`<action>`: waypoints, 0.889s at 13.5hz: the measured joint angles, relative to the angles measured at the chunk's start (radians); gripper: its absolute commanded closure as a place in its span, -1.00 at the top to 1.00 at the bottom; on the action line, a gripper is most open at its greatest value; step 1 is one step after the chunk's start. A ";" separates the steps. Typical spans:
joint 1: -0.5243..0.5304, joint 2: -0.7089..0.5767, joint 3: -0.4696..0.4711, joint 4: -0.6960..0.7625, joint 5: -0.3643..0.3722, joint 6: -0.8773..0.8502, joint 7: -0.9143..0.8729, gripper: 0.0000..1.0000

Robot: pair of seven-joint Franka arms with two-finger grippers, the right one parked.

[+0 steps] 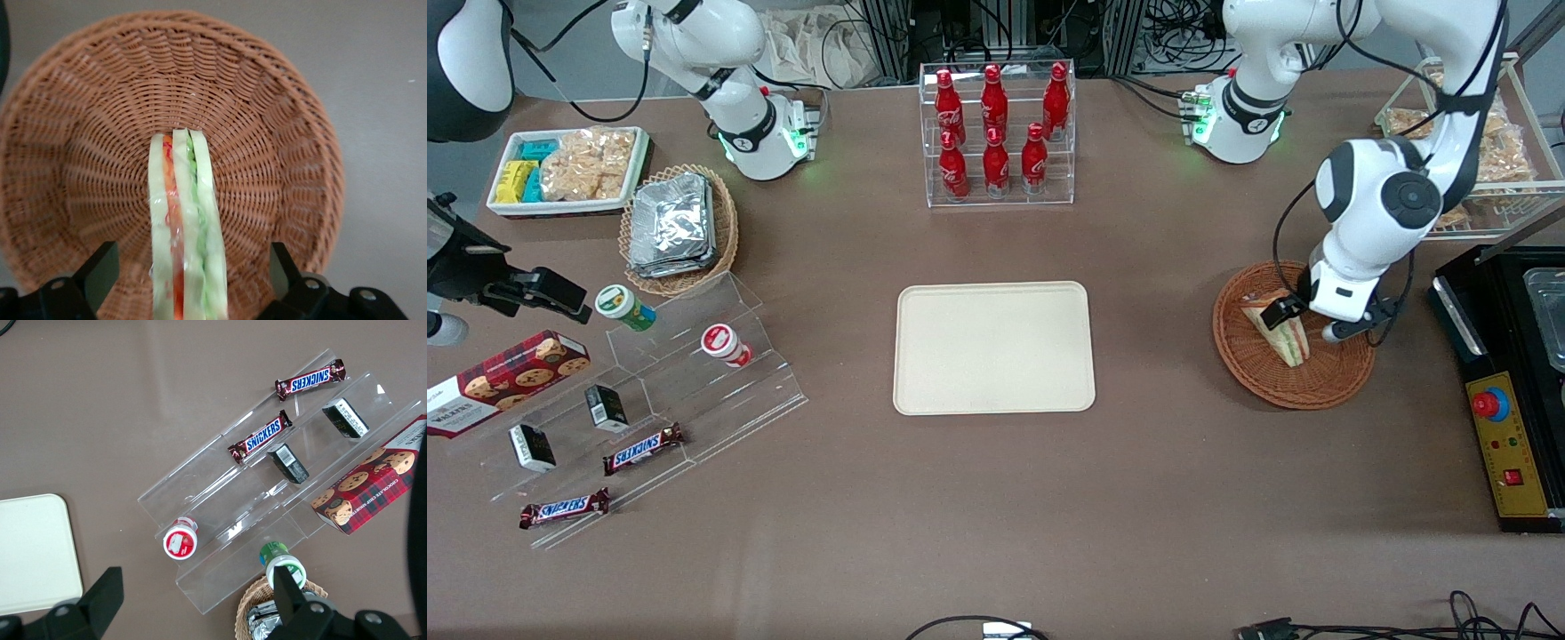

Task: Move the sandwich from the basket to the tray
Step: 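Close the left gripper on the sandwich's wrapped edge, then lift the sandwich up out of the basket with the left gripper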

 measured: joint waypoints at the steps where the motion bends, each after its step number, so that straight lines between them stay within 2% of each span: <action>1: 0.000 0.034 0.001 -0.004 0.000 0.040 -0.001 0.99; 5: 0.000 0.117 0.002 -0.007 0.000 0.121 -0.006 0.87; 6: 0.000 0.120 0.002 -0.007 0.000 0.122 -0.006 0.53; 8: 0.000 0.120 0.002 -0.007 0.000 0.122 -0.007 -0.72; 9: 0.000 0.120 0.002 -0.007 0.000 0.122 -0.007 -1.00; 12: 0.000 0.119 0.003 -0.008 0.000 0.120 -0.007 -1.00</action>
